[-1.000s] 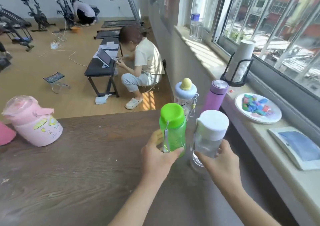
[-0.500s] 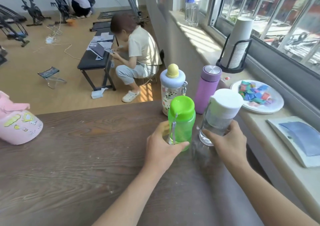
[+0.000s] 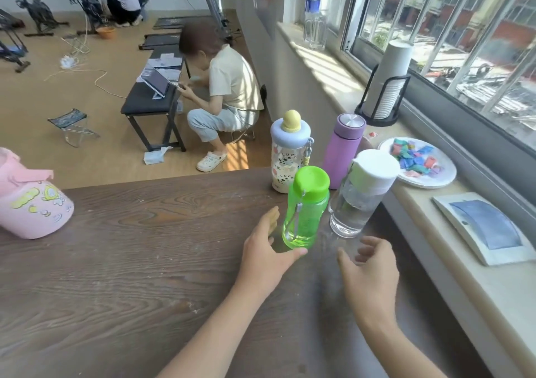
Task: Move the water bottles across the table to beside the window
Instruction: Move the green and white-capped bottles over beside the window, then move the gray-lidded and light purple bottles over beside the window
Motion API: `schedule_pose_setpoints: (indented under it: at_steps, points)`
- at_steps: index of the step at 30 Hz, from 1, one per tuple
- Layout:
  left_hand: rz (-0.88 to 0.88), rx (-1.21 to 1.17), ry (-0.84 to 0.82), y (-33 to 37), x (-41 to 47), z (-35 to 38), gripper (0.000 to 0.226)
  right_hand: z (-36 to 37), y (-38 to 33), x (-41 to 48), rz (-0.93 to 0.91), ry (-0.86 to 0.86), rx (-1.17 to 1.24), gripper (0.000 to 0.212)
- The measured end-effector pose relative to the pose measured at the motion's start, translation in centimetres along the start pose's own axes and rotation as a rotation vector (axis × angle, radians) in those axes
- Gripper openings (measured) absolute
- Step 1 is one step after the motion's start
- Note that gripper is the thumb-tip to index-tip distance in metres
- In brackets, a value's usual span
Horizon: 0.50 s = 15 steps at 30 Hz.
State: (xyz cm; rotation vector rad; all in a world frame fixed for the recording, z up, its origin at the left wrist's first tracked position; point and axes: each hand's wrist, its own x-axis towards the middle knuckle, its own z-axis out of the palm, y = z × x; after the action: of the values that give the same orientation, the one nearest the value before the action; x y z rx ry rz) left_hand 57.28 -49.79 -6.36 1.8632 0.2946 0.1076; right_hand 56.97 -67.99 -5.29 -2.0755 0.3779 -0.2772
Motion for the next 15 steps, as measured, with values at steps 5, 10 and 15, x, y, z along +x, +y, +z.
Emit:
schedule_pose_setpoints:
  at_steps: [5,10,15]
  points:
    - [-0.025,0.088,0.099,-3.1,-2.4,-8.4,0.055,3.9,-3.1,-7.5,-0.147,-0.199,-0.014,0.030]
    - [-0.025,0.133,0.252,-7.4,-4.3,-20.6,0.046,13.2,-9.1,-14.6,-0.285,-0.424,-0.007,0.025]
    - [-0.139,0.111,0.490,-13.1,-10.5,-34.0,0.030,23.8,-15.3,-23.4,-0.347,-0.600,0.004,0.024]
